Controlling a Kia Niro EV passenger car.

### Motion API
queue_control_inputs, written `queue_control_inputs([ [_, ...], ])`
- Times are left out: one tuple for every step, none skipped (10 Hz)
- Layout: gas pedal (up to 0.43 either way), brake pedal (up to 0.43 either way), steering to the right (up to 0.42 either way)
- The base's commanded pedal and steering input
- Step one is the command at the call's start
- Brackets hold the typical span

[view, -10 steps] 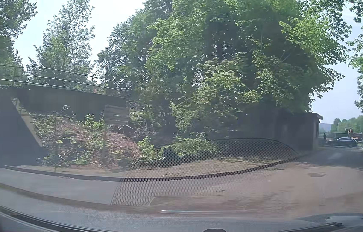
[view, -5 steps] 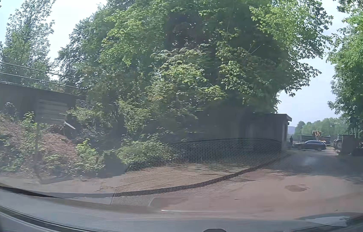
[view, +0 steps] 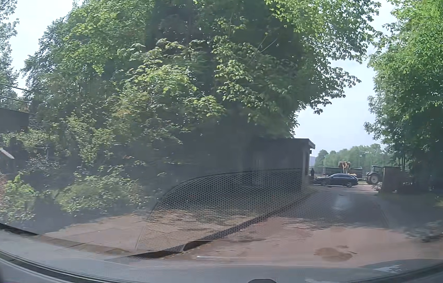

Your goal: Follow the waypoints while adhering to traffic rules and regulations

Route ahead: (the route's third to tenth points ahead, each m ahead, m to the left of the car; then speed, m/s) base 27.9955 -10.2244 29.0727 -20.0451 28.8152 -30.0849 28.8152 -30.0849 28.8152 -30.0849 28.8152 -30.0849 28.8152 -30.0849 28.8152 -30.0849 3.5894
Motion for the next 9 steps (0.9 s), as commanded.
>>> queue_control_inputs([
  [0.118,0.000,0.342],
  [0.118,0.000,0.336],
  [0.118,0.000,0.330],
  [0.118,0.000,0.323],
  [0.118,0.000,0.315],
  [0.130,0.000,0.305],
  [0.130,0.000,0.289],
  [0.130,0.000,0.276],
  [0.138,0.000,0.256],
])
